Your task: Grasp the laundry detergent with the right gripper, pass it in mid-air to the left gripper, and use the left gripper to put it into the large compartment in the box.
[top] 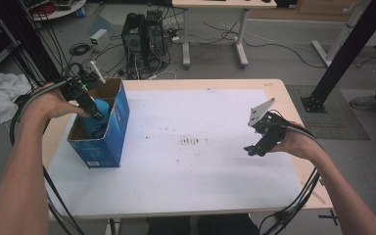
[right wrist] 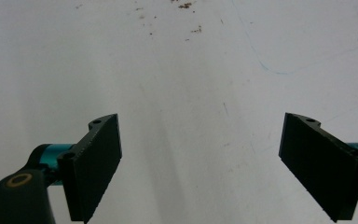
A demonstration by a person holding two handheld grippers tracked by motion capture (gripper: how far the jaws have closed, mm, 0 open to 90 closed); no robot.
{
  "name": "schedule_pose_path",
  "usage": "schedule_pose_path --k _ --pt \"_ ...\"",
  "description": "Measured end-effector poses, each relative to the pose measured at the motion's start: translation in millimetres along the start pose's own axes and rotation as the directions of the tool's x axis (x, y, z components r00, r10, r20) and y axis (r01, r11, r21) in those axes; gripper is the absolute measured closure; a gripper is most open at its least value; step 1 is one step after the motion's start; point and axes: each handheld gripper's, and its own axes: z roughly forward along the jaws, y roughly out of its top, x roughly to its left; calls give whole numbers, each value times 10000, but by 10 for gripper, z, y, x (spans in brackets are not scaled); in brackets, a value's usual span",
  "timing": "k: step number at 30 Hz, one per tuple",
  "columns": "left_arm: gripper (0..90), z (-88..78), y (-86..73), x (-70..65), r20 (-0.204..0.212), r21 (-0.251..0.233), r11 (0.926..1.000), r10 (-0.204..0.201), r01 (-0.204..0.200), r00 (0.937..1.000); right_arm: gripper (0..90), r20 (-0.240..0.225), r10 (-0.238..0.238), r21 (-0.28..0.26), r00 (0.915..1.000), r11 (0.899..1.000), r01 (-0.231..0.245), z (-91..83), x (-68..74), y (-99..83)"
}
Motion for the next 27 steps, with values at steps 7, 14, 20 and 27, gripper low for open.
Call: schedule_pose_path --k 7,14,20,27 --pt "383 103 -7 7 -29 271 9988 420 -419 9991 123 -46 22 71 10000 10000 -22 42 8 -4" --pt "382 193 -31 5 18 139 9990 427 -427 9991 123 -27 -111 59 9999 9999 111 65 -5 -10" --pt "382 259 -70 29 14 265 9976 635 -635 9980 123 20 -80 144 10000 9999 79 70 4 -22" --pt "382 302 -119 22 71 137 9986 505 -505 9987 123 -13 -74 204 10000 9998 74 98 21 -11"
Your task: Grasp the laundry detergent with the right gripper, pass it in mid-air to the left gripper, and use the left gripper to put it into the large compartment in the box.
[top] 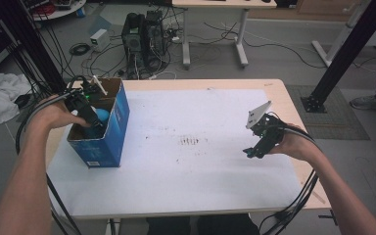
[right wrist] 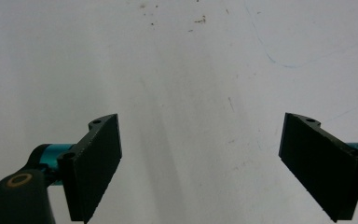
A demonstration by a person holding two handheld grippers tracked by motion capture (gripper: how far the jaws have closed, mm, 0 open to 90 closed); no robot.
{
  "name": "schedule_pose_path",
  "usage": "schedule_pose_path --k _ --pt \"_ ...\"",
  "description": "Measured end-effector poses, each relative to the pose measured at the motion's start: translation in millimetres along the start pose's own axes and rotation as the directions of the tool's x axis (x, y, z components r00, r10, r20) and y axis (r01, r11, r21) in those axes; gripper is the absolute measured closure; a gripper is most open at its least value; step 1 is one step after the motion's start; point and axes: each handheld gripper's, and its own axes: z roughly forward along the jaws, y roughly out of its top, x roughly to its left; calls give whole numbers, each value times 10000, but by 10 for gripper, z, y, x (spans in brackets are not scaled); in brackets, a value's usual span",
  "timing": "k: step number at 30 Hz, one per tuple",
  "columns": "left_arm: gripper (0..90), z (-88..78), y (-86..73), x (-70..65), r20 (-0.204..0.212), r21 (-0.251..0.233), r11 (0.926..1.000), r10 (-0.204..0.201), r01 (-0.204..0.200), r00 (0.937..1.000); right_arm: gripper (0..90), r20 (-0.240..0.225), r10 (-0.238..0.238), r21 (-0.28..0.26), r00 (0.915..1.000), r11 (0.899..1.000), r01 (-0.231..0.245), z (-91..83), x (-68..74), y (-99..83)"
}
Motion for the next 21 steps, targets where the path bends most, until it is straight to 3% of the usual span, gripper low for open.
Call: schedule_pose_path --k 1,4,6,8,9,21 --pt "382 -14 0 17 -27 230 9993 289 -288 9996 123 -14 -12 20 10000 10000 12 3 2 3" --pt "381 0 -3 -3 -20 165 9996 215 -215 9998 123 -41 -34 57 10000 10000 35 10 9 15" --pt "381 -7 4 -5 -76 329 9986 412 -409 9991 123 -49 -63 37 10000 10000 63 15 13 20" --pt "380 3 8 -30 -100 247 9993 289 -286 9995 123 -56 -100 64 9999 9999 100 17 16 22" --pt "380 -11 14 -19 -153 506 9972 564 -555 9983 123 -55 -73 56 10000 10000 73 17 22 22" --pt "377 -4 24 -62 -211 439 9975 565 -555 9982 123 -22 -79 92 10000 9999 79 0 34 17"
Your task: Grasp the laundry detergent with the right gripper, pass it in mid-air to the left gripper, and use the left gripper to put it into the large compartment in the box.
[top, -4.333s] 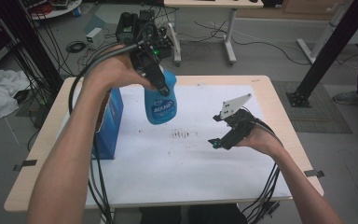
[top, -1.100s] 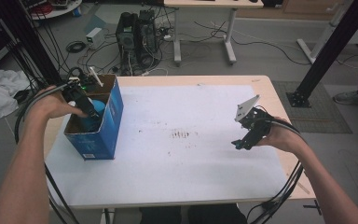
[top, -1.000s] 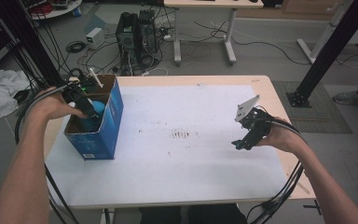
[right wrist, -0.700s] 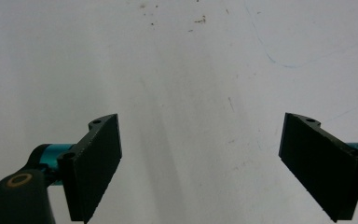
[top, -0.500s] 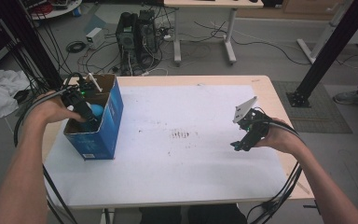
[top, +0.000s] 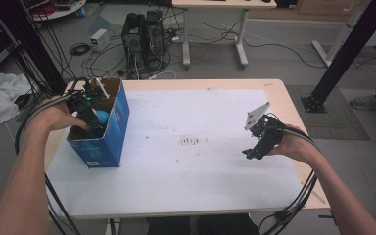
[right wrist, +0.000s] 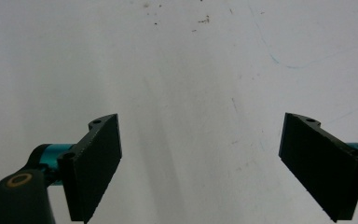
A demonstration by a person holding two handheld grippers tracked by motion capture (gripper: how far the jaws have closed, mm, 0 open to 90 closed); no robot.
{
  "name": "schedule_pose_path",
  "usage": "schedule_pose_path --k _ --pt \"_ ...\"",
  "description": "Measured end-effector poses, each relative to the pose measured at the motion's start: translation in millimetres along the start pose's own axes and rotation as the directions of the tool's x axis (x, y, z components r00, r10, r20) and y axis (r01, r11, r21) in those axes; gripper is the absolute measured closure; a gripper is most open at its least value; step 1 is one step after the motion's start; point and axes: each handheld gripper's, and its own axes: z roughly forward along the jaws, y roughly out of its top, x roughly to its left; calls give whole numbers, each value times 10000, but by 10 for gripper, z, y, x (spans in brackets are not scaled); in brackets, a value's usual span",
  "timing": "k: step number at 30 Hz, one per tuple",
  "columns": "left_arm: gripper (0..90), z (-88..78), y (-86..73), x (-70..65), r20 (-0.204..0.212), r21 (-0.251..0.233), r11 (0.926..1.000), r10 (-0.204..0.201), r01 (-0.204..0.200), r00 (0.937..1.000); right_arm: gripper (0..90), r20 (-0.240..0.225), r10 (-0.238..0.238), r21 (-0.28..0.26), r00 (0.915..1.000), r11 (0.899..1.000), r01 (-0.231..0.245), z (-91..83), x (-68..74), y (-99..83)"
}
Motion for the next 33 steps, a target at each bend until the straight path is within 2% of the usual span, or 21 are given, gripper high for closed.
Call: schedule_pose_path --k 1,2,3,16,21,25,27,33 --pt "377 8 0 -9 42 -87 9999 -106 106 9999 123 -5 4 -34 10000 10000 -4 0 1 0" --pt "376 5 0 -6 50 -63 9999 -95 95 9999 123 -18 264 70 9997 9996 -264 -6 21 1" --pt "376 5 0 -6 51 -60 9999 -93 94 9999 123 -6 105 16 9999 9999 -105 -3 9 1" --pt "373 6 1 -8 171 -159 9996 -226 228 9996 123 -39 133 50 9999 9999 -132 9 10 12" --pt "349 7 -1 2 211 -114 9998 -170 173 9996 123 -37 113 34 9999 9999 -113 8 5 6" --pt "339 16 -1 -6 255 -179 9994 -301 305 9992 123 -23 87 46 10000 10000 -87 9 5 0" --pt "316 13 0 6 240 -23 9998 -181 181 9995 123 -44 170 51 9998 9998 -169 13 13 -2" --pt "316 9 -2 -6 241 -141 9994 -300 303 9993 123 -18 107 39 9999 9999 -107 12 10 -10"
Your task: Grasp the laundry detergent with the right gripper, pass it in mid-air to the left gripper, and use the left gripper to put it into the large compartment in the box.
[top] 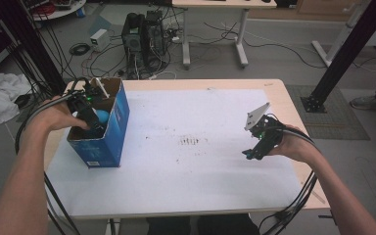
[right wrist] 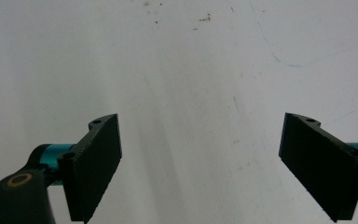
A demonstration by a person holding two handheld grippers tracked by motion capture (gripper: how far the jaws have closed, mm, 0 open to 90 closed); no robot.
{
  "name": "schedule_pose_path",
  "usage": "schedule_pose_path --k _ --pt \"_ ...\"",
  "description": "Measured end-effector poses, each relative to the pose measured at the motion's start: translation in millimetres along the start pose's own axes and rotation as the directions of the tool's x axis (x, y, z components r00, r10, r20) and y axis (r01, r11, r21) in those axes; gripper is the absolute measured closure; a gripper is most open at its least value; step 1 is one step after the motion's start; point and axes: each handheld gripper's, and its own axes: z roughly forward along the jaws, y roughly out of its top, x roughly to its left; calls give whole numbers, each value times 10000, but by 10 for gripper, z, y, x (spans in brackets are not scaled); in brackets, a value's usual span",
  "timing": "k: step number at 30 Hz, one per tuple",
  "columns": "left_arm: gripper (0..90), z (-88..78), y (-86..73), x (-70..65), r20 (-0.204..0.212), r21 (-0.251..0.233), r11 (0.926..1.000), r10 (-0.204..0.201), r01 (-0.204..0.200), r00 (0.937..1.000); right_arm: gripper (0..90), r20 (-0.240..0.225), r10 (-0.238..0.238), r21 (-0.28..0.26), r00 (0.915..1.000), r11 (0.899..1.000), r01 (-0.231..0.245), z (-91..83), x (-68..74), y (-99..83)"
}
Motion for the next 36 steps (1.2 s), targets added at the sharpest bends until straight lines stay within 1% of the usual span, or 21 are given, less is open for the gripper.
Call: schedule_pose_path --k 1,3,4,5,6,12,14,16,18,20,21,22,26,27,29,30,31,33,34,35,36 --pt "316 -14 1 15 -42 149 9997 206 -205 9998 123 -29 5 0 10000 10000 -5 -2 -1 0" --pt "316 -18 -3 2 -40 21 10000 42 -42 10000 123 10 66 38 10000 10000 -66 -6 7 1" --pt "316 -29 -3 8 -67 73 9999 132 -131 9999 123 -31 28 52 10000 10000 -28 -7 6 0" --pt "316 -38 -7 5 -86 3 10000 36 -36 10000 123 -41 15 13 10000 10000 -15 -4 4 1" --pt "316 -48 -9 12 -102 42 9999 107 -107 9999 123 -43 42 27 10000 10000 -42 -4 7 1" --pt "306 -106 -24 26 -180 -63 9999 79 -80 9998 123 -48 61 54 10000 10000 -61 -4 16 11" --pt "306 -123 -29 19 -206 -168 9999 -28 24 9998 123 -37 63 57 10000 10000 -63 -2 17 14" --pt "306 -151 -31 33 -266 -114 9999 80 -83 9996 123 -6 -28 35 10000 10000 28 1 14 16" --pt "306 -172 -34 27 -262 -286 9996 -60 52 9996 123 -7 -27 29 10000 10000 27 0 20 21" --pt "305 -199 -32 31 -256 -224 9997 32 -38 9997 123 -80 66 73 9999 10000 -65 -5 29 22" --pt "306 -207 -31 24 -259 -261 9997 -42 35 9997 123 -29 5 -18 10000 10000 -5 0 27 23" --pt "305 -224 -31 33 -320 -195 9998 52 -59 9995 123 -28 10 43 10000 10000 -10 -5 29 23" --pt "282 -258 -35 32 -355 -354 9993 -115 102 9993 123 -1 -29 1 10000 10000 29 -15 34 21" --pt "281 -270 -34 36 -361 -287 9996 -65 54 9993 123 -23 40 6 10000 10000 -40 -18 39 20" --pt "282 -283 -34 30 -323 -290 9996 24 -34 9995 123 46 -82 -38 10000 10000 82 -21 32 17" --pt "282 -287 -32 26 -322 -288 9996 31 -40 9995 123 35 -6 -21 10000 10000 6 -25 38 17" --pt "282 -291 -30 19 -371 -344 9994 -26 14 9993 123 44 54 -48 10000 10000 -54 -26 43 16" --pt "281 -331 -25 30 -455 -252 9996 132 -144 9989 123 49 -24 -41 10000 10000 24 -31 37 15" --pt "281 -346 -21 28 -475 -286 9995 112 -125 9988 123 54 18 -45 10000 10000 -18 -31 40 16" --pt "281 -352 -18 15 -480 -424 9991 -31 10 9988 123 59 61 -13 10000 10000 -61 -35 44 15" --pt "281 -370 -13 14 -505 -420 9991 26 -47 9987 123 22 44 -26 10000 10000 -44 -36 43 15"
